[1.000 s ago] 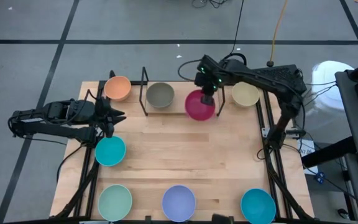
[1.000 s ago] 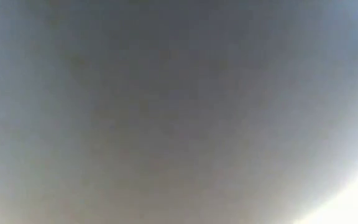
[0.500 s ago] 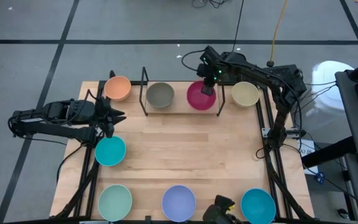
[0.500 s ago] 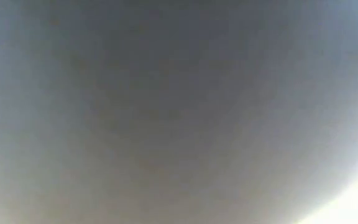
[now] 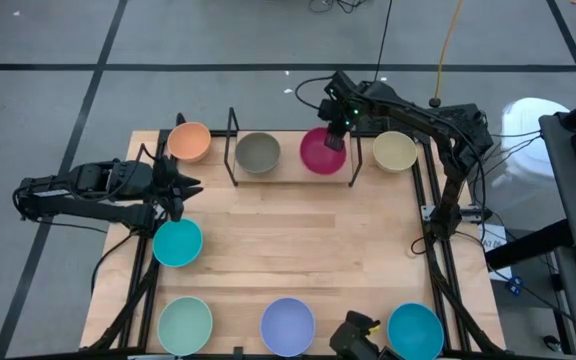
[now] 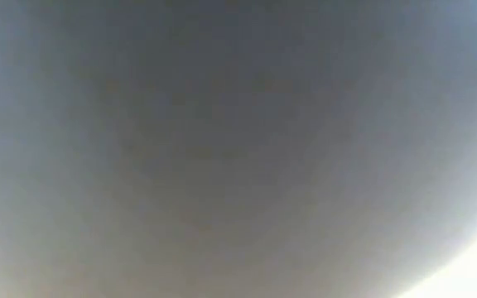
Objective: Place and stack bowls onto a shelf
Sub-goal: Put the pink bowl on the shelf
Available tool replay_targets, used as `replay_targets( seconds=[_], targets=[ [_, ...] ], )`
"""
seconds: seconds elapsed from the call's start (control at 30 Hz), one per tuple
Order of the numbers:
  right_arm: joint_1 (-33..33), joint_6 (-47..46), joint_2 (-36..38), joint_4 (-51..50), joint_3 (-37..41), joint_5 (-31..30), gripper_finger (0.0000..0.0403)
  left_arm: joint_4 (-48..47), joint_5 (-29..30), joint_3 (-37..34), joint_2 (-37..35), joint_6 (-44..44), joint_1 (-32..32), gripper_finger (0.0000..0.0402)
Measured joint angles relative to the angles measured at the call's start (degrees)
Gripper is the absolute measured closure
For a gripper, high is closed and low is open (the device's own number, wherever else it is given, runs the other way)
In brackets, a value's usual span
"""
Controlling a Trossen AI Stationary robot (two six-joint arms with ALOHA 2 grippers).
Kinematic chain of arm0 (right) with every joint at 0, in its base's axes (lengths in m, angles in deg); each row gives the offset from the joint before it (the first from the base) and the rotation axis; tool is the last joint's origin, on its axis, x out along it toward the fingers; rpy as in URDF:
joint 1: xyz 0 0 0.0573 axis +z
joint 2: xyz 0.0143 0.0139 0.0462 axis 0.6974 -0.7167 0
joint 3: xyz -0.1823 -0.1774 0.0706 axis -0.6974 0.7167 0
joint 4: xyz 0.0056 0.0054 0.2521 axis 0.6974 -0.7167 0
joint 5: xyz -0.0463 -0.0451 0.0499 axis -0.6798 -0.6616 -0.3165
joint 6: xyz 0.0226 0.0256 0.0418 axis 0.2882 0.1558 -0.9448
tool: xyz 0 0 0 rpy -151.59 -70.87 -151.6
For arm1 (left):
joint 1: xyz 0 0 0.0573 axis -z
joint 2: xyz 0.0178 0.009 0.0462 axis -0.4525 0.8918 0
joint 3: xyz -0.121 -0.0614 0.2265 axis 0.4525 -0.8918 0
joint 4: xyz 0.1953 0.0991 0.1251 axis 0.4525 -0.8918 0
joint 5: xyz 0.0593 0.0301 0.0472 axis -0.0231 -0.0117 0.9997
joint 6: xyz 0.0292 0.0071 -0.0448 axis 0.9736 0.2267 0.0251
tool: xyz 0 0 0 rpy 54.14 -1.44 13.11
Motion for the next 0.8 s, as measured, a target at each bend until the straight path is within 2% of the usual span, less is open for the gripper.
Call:
replay_targets(
  seconds=[0.57,0.8],
  targets=[
    [-0.37,0.91,-0.02,6.76,7.21,-1.40,0.0402,0.00,-0.01,0.00,0.00,0.00,0.00,0.0289],
    [-0.37,0.43,-0.02,9.73,9.69,-1.31,0.0380,0.00,-0.01,0.00,0.00,0.00,0.01,0.0289]
  ],
)
